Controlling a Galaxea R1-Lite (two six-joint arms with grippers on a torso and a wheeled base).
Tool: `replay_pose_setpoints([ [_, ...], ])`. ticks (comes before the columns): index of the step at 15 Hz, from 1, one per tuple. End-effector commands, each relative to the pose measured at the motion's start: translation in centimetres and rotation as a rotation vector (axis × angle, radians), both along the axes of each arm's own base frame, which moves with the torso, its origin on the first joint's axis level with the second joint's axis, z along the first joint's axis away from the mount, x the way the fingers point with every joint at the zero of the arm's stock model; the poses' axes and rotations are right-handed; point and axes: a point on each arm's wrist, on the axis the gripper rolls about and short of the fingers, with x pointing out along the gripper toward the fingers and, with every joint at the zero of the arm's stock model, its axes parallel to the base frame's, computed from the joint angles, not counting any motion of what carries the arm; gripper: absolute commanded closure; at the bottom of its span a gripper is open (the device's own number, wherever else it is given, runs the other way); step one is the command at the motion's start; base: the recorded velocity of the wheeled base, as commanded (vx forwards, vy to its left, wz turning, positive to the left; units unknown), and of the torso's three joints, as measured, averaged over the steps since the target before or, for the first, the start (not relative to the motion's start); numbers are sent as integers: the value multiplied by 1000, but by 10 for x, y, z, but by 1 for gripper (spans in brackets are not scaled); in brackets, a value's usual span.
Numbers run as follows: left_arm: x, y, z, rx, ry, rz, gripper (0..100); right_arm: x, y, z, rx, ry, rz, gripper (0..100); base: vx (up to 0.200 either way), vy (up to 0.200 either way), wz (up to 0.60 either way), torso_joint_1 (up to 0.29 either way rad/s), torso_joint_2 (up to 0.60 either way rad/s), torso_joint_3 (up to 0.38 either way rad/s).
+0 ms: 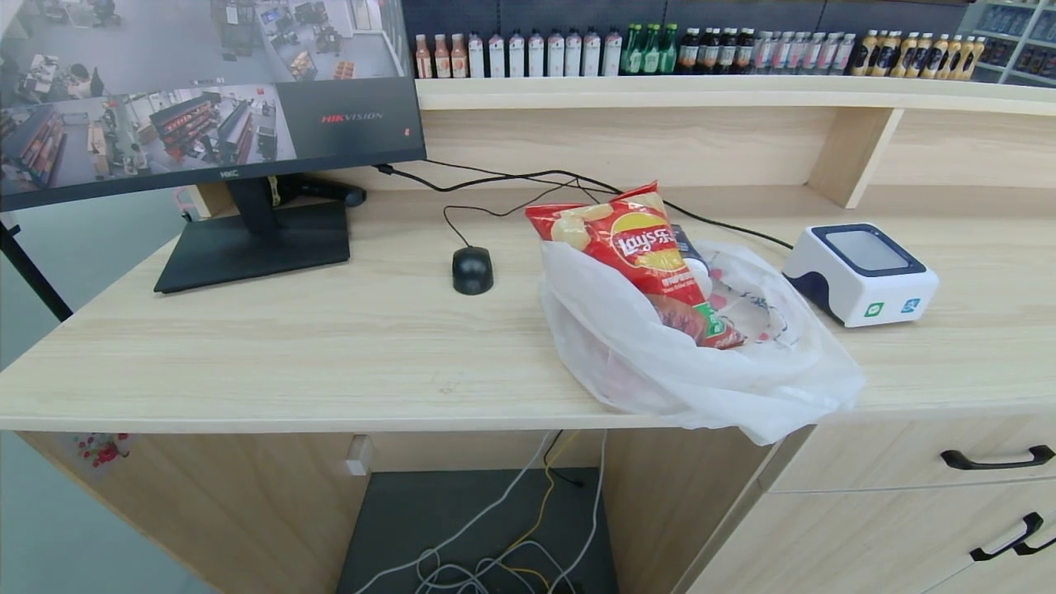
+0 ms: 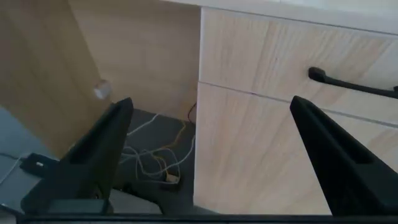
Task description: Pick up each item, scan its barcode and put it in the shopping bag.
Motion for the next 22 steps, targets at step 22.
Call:
replay_pose_setpoints([
  [22,0,0,0,-2,0,-1,0,-4,8,-20,73,-22,-281,0,0,0,0,0,0,0],
])
